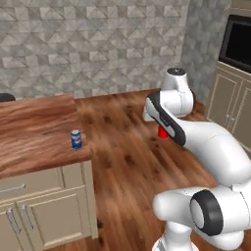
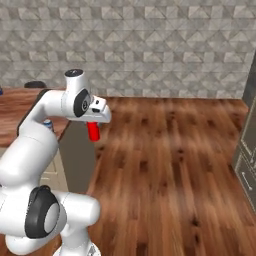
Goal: Four empty soda cans are scattered around the kitchen. Gather all the cans and cluster them next to the stove for recycling.
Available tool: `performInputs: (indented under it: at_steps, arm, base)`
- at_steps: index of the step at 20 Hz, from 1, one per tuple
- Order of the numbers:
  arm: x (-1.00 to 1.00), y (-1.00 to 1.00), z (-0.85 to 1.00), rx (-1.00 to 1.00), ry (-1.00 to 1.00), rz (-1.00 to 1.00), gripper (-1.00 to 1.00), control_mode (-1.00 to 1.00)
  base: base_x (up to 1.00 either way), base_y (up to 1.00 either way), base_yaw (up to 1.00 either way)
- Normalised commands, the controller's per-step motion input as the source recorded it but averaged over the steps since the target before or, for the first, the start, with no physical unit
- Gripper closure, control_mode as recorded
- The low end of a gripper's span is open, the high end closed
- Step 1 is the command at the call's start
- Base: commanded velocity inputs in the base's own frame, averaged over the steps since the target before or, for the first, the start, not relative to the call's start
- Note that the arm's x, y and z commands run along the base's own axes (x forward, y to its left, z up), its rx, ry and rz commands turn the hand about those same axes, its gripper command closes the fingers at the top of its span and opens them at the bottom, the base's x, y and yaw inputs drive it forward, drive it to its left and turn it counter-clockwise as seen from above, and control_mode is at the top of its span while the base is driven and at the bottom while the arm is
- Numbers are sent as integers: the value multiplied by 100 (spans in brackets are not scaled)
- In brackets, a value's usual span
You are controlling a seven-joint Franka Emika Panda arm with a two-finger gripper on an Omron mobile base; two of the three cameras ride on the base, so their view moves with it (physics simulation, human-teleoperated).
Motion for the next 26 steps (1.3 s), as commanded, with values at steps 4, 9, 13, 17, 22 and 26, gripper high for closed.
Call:
performInputs:
  at_steps: [4,9,13,17,22,26]
  arm:
    - [0,0,0,0,0,0,100,100]
    - [0,0,0,0,0,0,100,100]
    - [0,0,0,0,0,0,100,100]
    - [0,0,0,0,0,0,100,100]
    - [0,0,0,0,0,0,100,100]
    - [0,0,0,0,0,0,100,100]
  base:
    - [-2,100,-29]
    - [-37,100,-4]
    - [-24,100,19]
    - [0,100,36]
    - [0,100,29]
    - [22,100,8]
